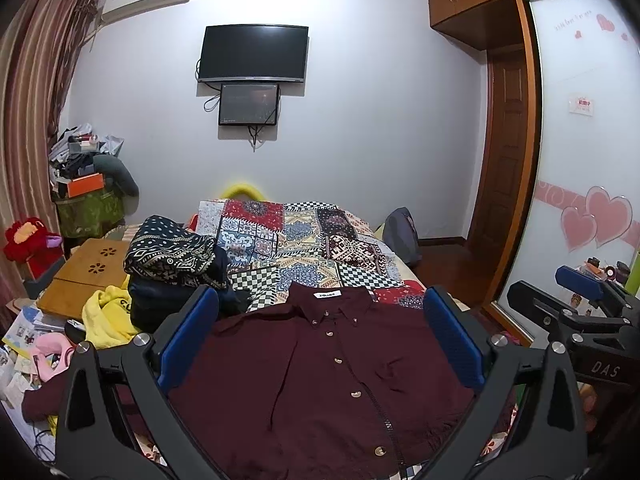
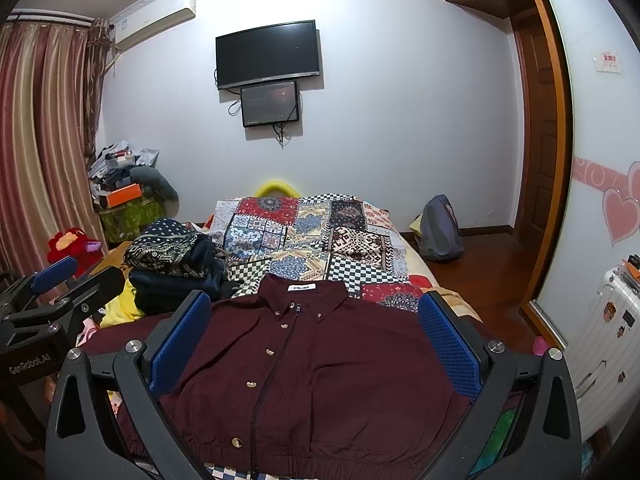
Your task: Fold large clothes
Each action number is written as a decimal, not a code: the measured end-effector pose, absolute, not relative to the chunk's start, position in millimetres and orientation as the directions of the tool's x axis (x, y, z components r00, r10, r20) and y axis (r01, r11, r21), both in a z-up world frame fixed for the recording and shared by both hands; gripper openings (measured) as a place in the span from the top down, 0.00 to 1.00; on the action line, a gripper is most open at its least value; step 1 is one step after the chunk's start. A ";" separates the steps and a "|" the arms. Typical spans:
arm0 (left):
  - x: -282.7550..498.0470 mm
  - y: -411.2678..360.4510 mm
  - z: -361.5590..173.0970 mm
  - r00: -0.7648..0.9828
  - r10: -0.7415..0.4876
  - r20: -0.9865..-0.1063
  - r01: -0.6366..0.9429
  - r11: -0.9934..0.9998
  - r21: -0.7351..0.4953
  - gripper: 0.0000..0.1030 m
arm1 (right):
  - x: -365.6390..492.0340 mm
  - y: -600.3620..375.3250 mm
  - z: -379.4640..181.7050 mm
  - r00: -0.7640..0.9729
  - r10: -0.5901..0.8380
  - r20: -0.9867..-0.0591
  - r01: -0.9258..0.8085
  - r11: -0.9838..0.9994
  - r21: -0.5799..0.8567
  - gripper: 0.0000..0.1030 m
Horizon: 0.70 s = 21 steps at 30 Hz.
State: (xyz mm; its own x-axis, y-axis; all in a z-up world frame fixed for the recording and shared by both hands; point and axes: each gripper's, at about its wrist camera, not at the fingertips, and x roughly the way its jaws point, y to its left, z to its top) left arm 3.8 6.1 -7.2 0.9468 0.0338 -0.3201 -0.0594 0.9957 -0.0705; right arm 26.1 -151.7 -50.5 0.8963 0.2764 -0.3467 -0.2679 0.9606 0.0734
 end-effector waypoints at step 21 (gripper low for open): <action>3.8 2.4 -6.4 0.947 0.030 -0.320 -0.055 0.996 -0.067 0.00 | 27.3 -155.8 -52.5 0.896 0.274 -0.350 -0.265 0.961 0.075 0.00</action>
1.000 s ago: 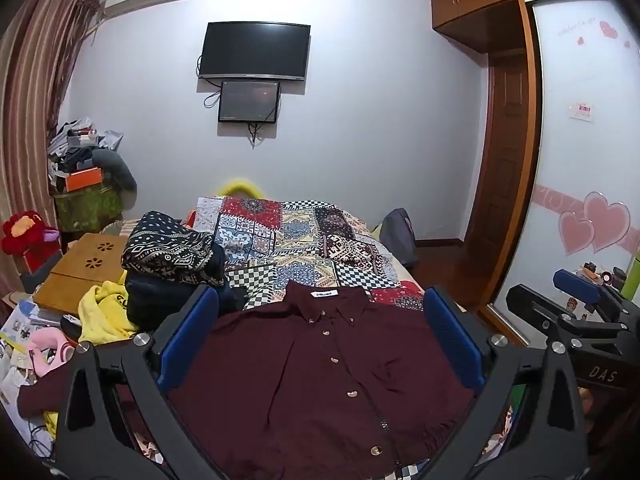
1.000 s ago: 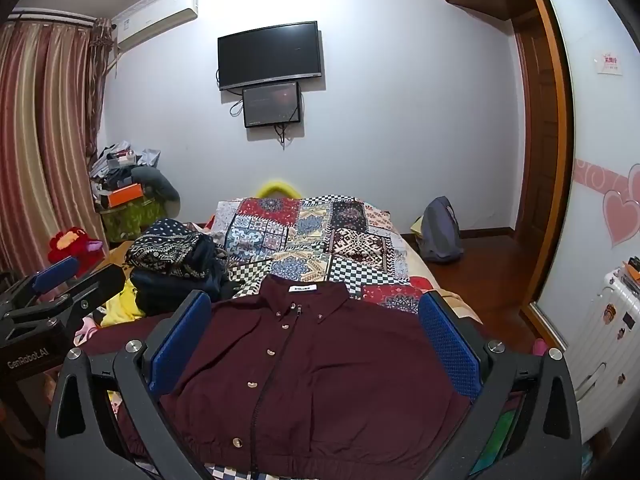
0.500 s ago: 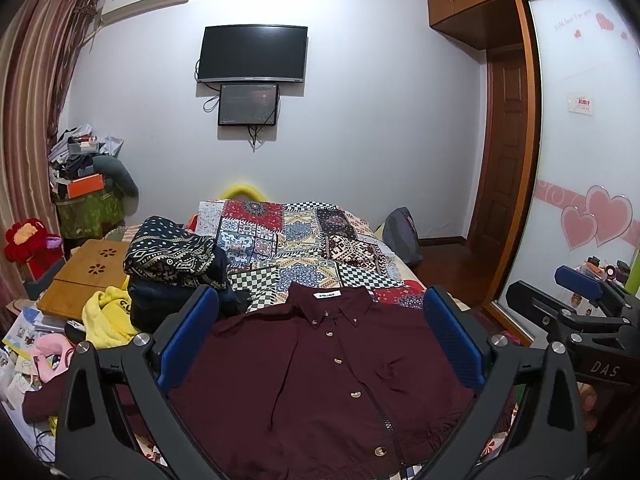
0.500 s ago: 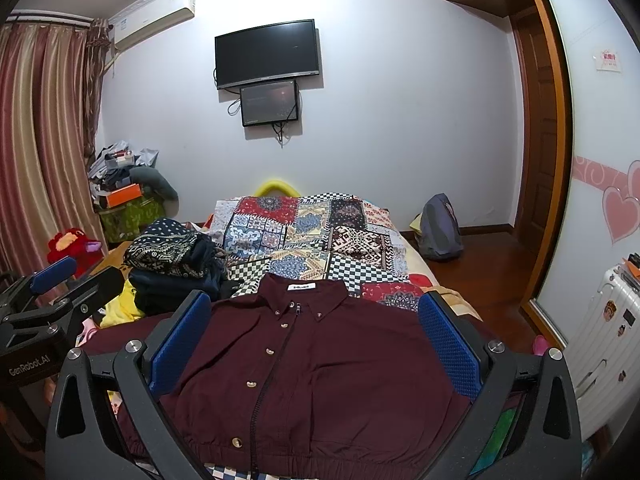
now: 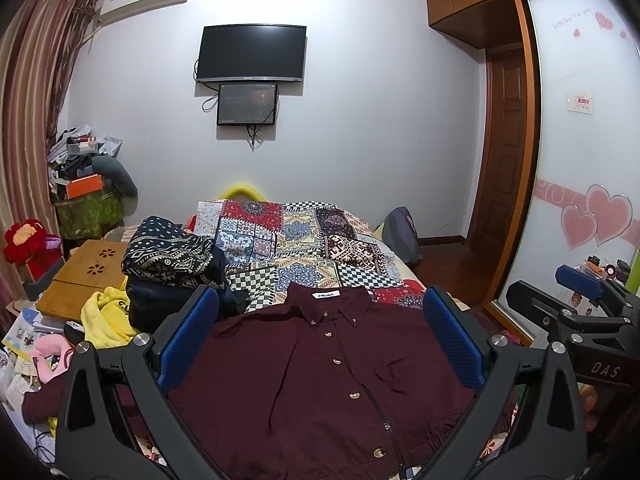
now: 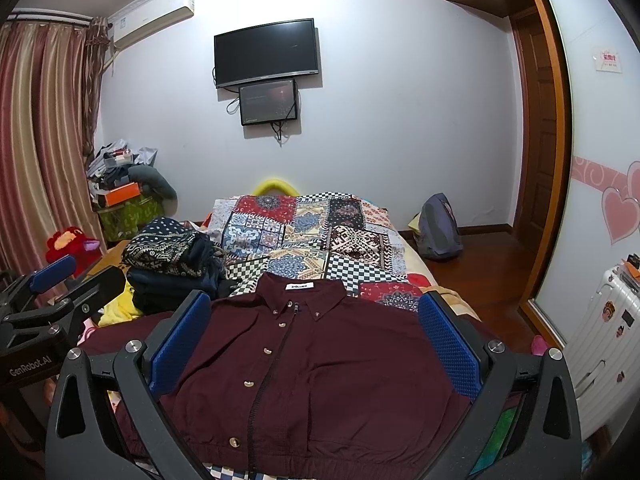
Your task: Fold large clothes
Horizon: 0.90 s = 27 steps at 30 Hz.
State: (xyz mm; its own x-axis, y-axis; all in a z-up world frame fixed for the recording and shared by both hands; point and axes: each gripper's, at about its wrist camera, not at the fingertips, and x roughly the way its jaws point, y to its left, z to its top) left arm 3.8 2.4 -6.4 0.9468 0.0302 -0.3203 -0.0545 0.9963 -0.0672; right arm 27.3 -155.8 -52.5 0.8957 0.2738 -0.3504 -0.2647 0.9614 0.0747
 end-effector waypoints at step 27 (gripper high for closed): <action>8.2 12.0 -9.8 0.944 0.044 -0.328 -0.075 0.994 -0.082 0.00 | 33.5 -158.9 -53.0 0.889 0.275 -0.367 -0.266 0.961 0.075 0.00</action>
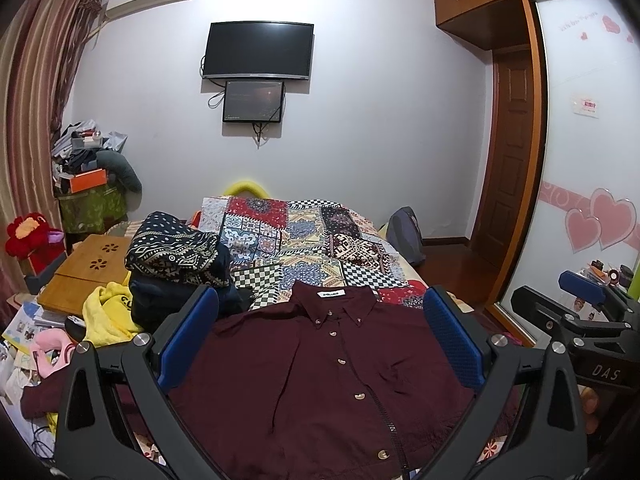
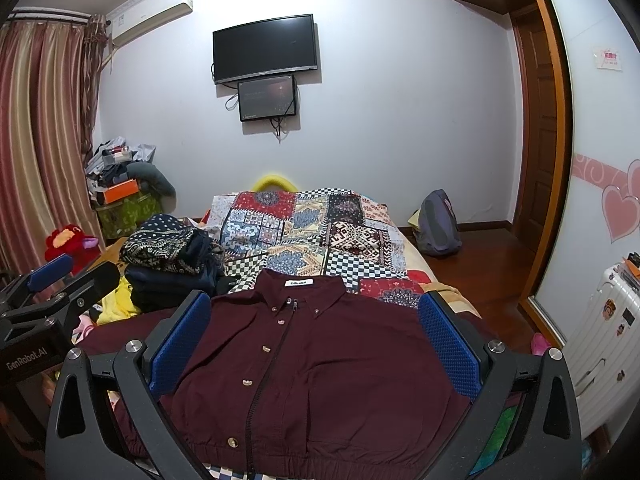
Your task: Fold large clothes
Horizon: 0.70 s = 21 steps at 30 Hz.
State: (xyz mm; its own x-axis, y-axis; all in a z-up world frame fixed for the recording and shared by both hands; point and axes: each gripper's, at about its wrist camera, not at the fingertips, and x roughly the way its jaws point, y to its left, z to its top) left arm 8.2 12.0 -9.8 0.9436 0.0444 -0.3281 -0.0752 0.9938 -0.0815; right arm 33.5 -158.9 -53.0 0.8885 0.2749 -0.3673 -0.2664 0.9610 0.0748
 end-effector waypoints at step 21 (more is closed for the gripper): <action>33.4 49.5 -24.2 0.919 0.110 -0.378 -0.154 0.984 -0.088 0.00 | 60.9 -147.4 -62.1 0.863 0.272 -0.426 -0.270 0.961 0.067 0.00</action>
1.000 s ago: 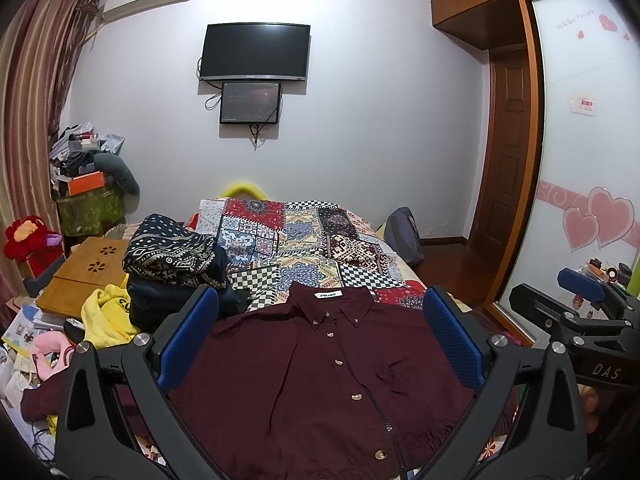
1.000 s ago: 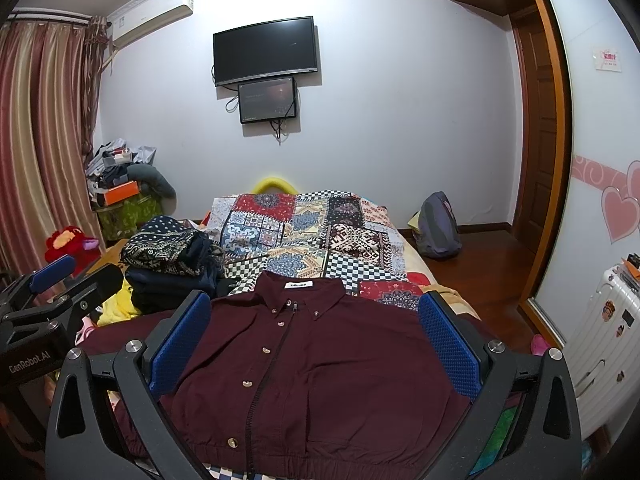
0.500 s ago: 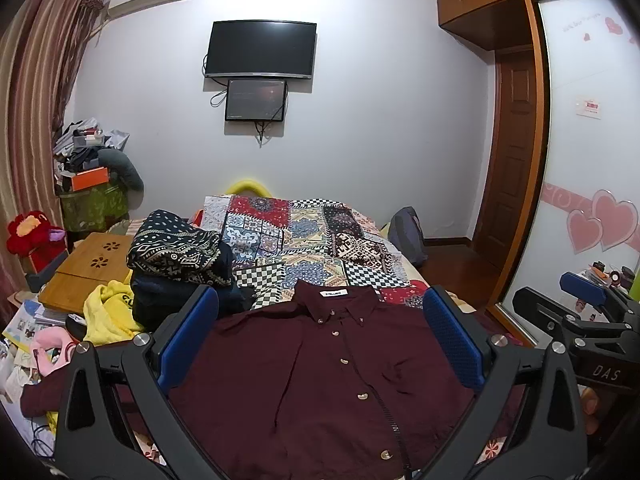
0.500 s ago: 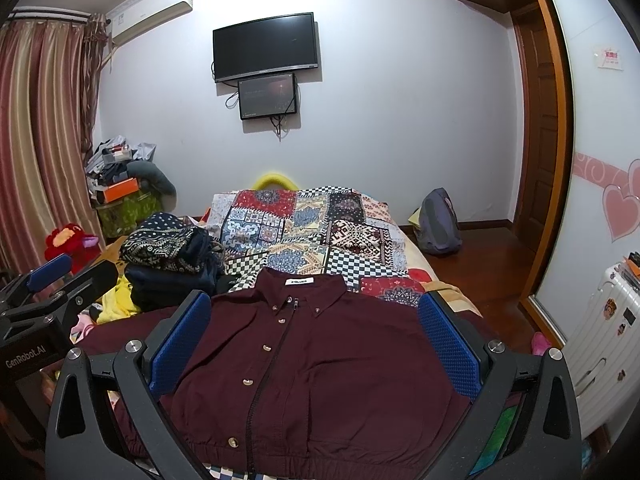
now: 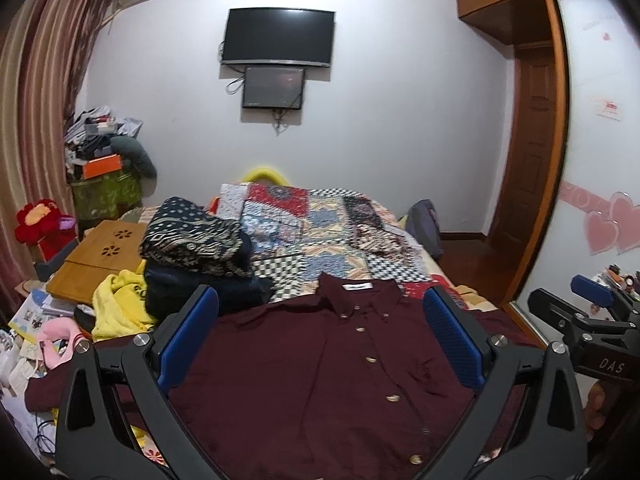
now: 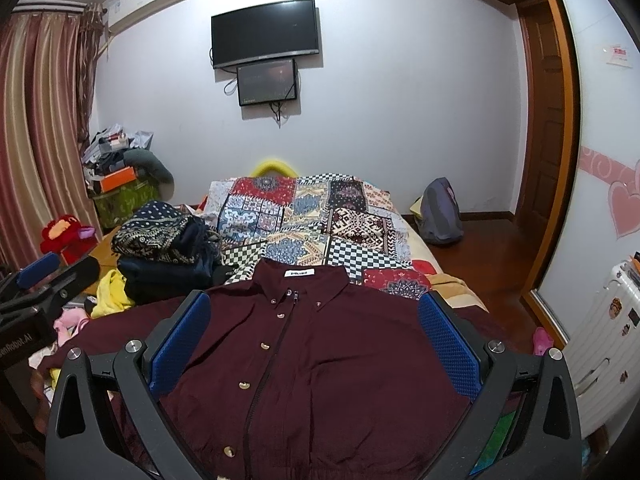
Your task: Fold large clothes
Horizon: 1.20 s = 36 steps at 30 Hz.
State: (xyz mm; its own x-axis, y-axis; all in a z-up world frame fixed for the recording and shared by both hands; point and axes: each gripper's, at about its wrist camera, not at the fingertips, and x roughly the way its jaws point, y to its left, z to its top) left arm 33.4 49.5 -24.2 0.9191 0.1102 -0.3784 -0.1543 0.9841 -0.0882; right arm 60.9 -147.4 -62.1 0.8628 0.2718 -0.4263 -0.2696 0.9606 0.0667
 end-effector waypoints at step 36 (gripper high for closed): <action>-43.4 393.3 -277.9 0.654 0.088 -0.751 -0.739 0.283 -0.611 0.11 | 180.2 -134.7 -155.2 0.618 0.229 -0.752 -0.159 0.973 0.166 0.00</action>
